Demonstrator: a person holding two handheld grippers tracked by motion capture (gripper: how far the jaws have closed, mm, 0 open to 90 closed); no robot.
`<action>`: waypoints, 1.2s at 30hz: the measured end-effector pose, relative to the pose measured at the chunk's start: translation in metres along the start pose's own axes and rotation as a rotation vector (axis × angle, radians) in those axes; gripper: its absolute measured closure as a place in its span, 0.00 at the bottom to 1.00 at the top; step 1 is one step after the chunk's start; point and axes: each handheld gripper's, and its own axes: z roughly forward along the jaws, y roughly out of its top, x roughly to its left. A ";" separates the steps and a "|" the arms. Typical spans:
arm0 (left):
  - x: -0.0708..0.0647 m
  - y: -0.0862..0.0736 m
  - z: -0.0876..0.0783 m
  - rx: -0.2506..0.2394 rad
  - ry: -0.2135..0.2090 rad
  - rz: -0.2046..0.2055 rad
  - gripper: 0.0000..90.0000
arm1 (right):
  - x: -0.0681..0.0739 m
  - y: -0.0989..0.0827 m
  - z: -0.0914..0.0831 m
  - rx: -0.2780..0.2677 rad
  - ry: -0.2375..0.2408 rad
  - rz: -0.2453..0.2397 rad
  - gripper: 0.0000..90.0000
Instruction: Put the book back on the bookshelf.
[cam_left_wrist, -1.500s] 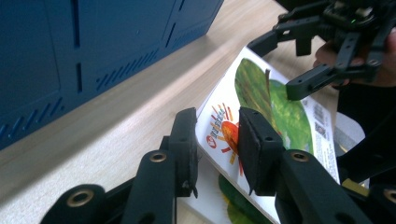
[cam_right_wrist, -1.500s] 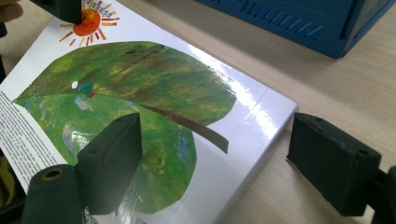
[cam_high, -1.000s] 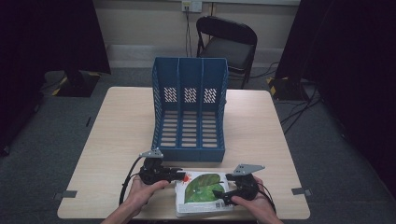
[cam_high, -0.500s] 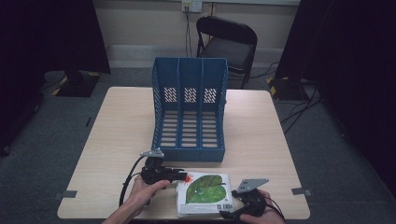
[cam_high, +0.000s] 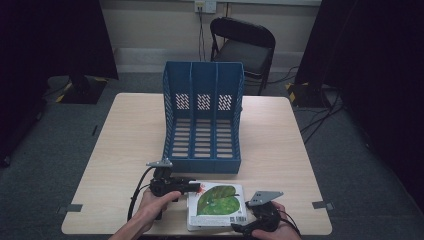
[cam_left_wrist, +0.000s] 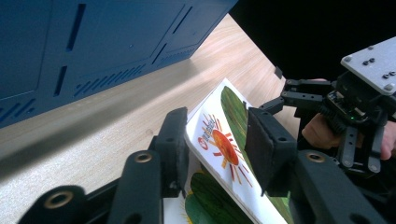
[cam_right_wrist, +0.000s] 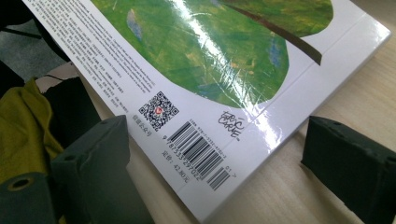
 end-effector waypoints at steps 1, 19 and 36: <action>0.000 0.000 0.000 0.001 -0.001 -0.002 0.63 | 0.001 0.000 0.000 0.003 0.001 -0.007 0.07; -0.003 -0.001 -0.002 -0.013 -0.050 -0.100 0.48 | -0.001 0.004 0.002 -0.009 -0.003 0.000 0.07; -0.028 -0.007 0.019 0.081 -0.069 0.024 0.71 | 0.004 0.008 0.000 -0.083 0.019 -0.038 0.08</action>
